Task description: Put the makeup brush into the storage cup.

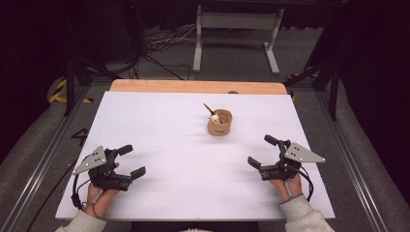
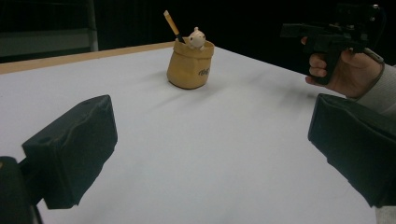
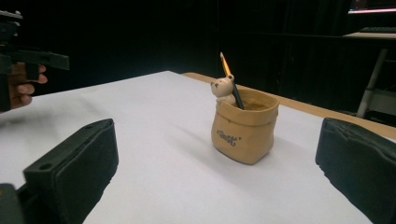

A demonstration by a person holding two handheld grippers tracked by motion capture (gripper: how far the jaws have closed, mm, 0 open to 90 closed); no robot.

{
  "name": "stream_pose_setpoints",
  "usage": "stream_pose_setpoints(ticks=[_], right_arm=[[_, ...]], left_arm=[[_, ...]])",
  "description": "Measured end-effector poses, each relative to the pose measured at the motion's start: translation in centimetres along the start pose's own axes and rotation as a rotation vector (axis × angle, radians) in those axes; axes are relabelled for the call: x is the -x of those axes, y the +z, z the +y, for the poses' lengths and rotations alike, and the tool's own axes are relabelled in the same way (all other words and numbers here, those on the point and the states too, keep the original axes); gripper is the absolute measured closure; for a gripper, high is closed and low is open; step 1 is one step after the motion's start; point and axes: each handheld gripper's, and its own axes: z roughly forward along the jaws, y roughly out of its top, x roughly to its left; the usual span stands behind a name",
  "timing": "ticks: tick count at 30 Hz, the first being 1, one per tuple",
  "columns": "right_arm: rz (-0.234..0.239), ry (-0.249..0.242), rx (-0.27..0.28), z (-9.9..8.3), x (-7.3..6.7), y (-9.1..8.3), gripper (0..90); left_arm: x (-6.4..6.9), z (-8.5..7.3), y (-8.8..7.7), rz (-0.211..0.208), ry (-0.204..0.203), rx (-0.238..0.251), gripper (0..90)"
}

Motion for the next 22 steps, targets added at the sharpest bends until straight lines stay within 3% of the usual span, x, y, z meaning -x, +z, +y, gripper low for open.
stream_pose_setpoints(ticks=[5,22], right_arm=[[-0.015,0.022,0.0,-0.52,0.29,0.02,0.0],[-0.017,0.0,-0.003,-0.69,0.02,0.19,0.0]], left_arm=[[-0.04,-0.3,0.1,0.009,-0.006,0.003,2.1],[-0.04,-0.39,0.2,0.009,-0.003,0.001,2.0]])
